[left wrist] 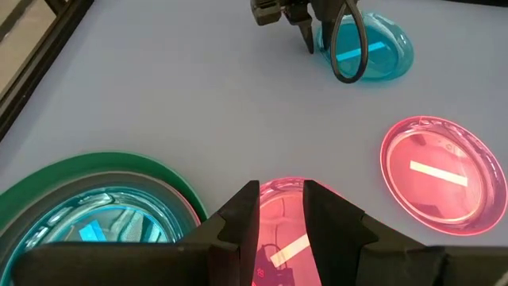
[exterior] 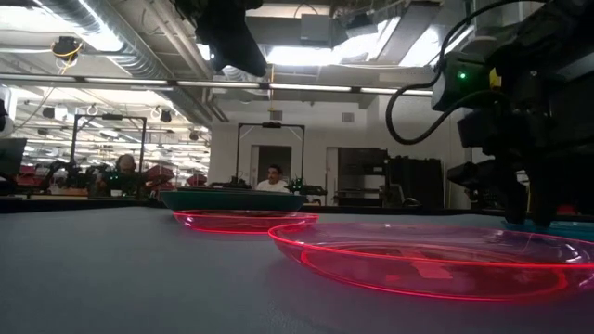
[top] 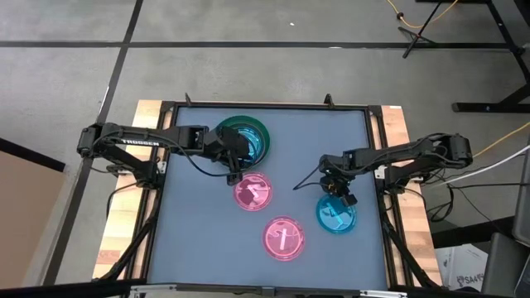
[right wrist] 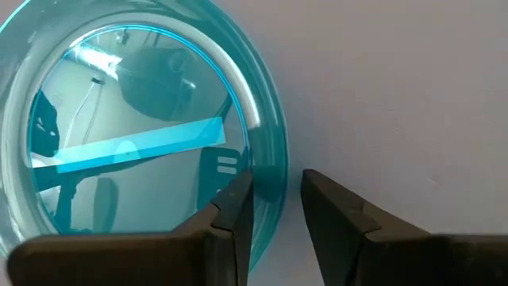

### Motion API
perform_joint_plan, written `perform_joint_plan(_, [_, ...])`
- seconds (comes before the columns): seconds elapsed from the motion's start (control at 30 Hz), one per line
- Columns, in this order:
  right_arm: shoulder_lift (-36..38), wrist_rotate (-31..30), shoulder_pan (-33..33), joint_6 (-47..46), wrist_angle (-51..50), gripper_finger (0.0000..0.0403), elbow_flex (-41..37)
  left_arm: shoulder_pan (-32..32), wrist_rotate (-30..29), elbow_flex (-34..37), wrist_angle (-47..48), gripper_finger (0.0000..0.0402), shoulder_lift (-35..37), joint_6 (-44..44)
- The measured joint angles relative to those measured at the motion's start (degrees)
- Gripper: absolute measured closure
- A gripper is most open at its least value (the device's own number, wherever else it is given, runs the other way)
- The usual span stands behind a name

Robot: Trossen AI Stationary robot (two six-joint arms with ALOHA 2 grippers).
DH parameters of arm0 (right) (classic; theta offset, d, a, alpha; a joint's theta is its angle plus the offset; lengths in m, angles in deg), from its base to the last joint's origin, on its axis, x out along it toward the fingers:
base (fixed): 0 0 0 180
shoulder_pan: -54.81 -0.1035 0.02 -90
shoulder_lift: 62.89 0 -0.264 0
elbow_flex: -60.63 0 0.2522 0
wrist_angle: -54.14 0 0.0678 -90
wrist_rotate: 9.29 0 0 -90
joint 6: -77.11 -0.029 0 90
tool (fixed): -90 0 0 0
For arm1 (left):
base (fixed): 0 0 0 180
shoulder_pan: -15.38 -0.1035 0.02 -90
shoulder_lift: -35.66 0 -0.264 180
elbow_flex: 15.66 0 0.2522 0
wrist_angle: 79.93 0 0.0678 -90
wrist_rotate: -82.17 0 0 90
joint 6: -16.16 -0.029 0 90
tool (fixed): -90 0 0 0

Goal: Stack plastic plates
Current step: Stack the blue plate on the other blue plate

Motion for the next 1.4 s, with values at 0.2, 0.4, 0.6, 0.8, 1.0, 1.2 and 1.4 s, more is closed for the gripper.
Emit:
perform_joint_plan(0.2, [0.0,0.3,0.0,0.0,-0.1,0.0298,0.0,0.0,0.0,0.0,0.0,0.031,0.0,0.0])
perform_joint_plan(0.4, [-0.1,0.9,0.0,0.1,-0.4,0.0298,0.0,0.0,0.0,0.0,0.0,0.031,0.0,0.0])
perform_joint_plan(0.6, [-0.1,1.5,0.0,1.3,-0.6,0.0298,0.0,0.0,0.0,0.0,0.0,0.031,0.0,0.0])
perform_joint_plan(0.8, [-0.1,1.5,0.0,1.3,-0.6,0.0315,0.0,0.0,0.0,0.0,0.0,0.031,0.0,0.0])
perform_joint_plan(1.0, [-0.1,1.9,-0.1,1.3,-0.6,0.0372,-0.1,0.0,0.0,0.0,0.0,0.031,0.0,0.0])
perform_joint_plan(1.2, [-0.1,1.8,-0.1,1.3,-0.4,0.0398,-0.1,0.0,0.0,0.0,0.0,0.031,0.0,0.0])
perform_joint_plan(1.4, [-0.1,1.4,-0.1,1.3,1.4,0.04,-0.1,0.0,0.0,0.0,0.0,0.031,0.0,0.1])
